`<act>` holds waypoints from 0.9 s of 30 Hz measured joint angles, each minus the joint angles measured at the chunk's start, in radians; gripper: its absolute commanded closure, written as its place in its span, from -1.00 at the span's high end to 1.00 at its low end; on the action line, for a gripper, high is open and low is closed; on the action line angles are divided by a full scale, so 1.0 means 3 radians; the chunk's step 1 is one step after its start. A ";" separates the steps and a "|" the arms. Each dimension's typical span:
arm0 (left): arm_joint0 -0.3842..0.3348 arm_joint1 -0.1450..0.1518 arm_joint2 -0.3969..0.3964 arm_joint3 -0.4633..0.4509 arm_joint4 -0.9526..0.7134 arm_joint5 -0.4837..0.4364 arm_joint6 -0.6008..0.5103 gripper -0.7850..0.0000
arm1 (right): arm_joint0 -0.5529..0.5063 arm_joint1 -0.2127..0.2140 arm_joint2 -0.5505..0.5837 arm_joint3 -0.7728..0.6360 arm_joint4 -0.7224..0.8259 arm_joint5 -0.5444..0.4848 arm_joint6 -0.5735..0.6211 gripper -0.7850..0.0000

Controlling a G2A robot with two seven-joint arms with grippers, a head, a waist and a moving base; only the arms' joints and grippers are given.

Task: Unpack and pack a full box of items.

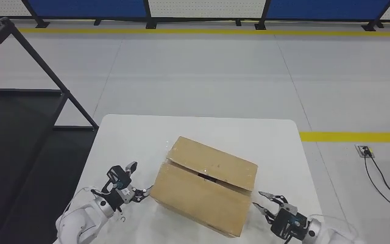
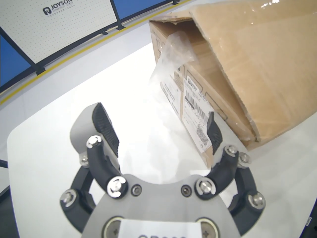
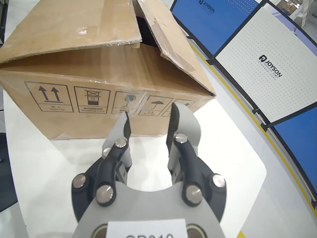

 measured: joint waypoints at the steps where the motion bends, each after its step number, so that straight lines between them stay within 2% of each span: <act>1: 0.0006 0.0001 -0.0022 0.0009 -0.0028 0.0034 0.0004 1.00 | 0.0042 -0.0002 -0.0039 0.0033 0.0000 0.0019 0.0018 -1.00; 13: 0.0149 0.0028 -0.0325 0.0019 -0.0402 0.0272 0.0029 1.00 | 0.0419 -0.0017 -0.0359 0.0250 0.0082 0.0124 0.0128 -1.00; 27: 0.0321 0.0053 -0.0325 -0.0027 -0.0415 0.0180 -0.0061 1.00 | 0.0903 -0.0078 -0.0813 0.0373 0.0189 0.0366 0.0256 -1.00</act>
